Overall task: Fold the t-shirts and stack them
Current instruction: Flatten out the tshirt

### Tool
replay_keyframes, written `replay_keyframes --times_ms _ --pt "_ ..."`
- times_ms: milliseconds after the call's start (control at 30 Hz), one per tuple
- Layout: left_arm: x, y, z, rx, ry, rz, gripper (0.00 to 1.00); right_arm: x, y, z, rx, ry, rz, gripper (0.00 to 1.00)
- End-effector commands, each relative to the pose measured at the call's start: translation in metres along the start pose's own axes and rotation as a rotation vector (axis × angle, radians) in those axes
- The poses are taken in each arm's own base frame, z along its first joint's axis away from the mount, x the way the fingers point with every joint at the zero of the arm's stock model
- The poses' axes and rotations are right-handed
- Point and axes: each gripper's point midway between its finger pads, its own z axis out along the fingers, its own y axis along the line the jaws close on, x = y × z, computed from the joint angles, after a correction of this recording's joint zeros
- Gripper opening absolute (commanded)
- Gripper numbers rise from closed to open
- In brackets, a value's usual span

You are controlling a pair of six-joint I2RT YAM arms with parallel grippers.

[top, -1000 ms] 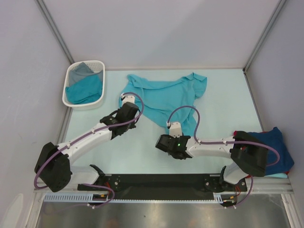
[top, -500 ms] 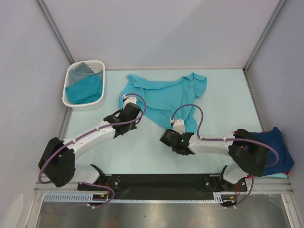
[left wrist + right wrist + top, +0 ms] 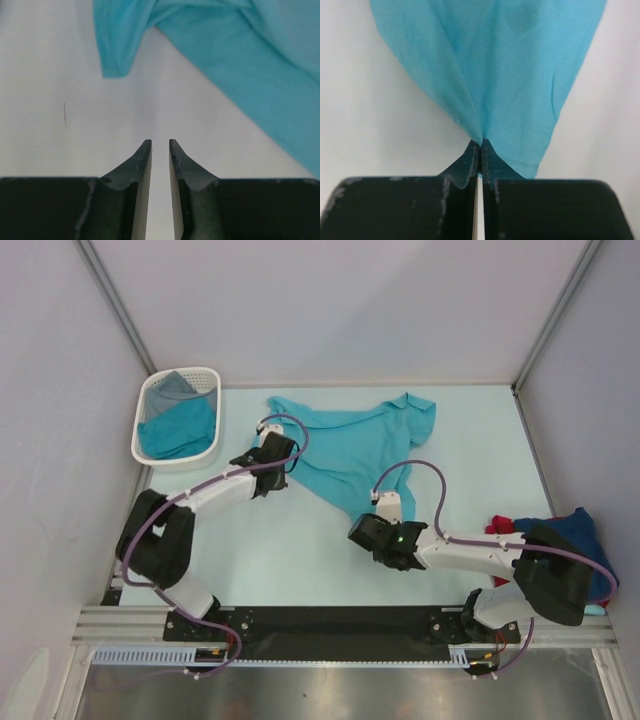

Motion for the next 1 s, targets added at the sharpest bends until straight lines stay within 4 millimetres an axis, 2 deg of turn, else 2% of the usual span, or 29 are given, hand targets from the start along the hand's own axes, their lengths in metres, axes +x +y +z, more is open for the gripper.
replay_keyframes --times_ms 0,67,100,133,200,233,333,500,700,967 --pt "-0.04 -0.009 0.02 0.013 -0.047 -0.038 0.25 -0.001 -0.017 -0.009 0.036 -0.02 0.018 0.0" --pt "-0.042 -0.007 0.03 0.009 -0.035 -0.048 0.25 -0.001 -0.021 -0.012 0.036 -0.021 0.018 0.0" --pt "-0.05 -0.007 0.034 0.016 -0.036 -0.063 0.25 0.0 -0.022 -0.013 0.036 -0.02 0.019 0.0" --pt "-0.044 -0.008 0.044 0.007 -0.01 -0.057 0.24 -0.001 -0.023 -0.014 0.031 -0.024 0.019 0.0" --pt "-0.047 -0.007 0.052 -0.004 0.002 -0.066 0.24 -0.001 -0.026 -0.014 0.034 -0.022 0.021 0.0" --pt "-0.042 -0.008 0.058 -0.005 0.019 -0.062 0.24 0.0 -0.027 -0.015 0.035 -0.021 0.017 0.0" --pt "-0.041 -0.008 0.066 -0.012 0.032 -0.065 0.24 0.001 -0.032 -0.015 0.043 -0.012 0.02 0.0" --pt "-0.032 -0.009 0.069 -0.008 0.054 -0.063 0.23 0.006 -0.044 -0.03 0.037 0.004 0.047 0.0" --pt "-0.02 -0.004 0.065 -0.012 0.063 -0.068 0.22 0.004 -0.045 -0.053 -0.002 -0.008 0.095 0.0" --pt "-0.012 0.006 0.064 -0.051 0.067 -0.046 0.23 0.01 -0.039 -0.06 -0.014 -0.003 0.08 0.0"
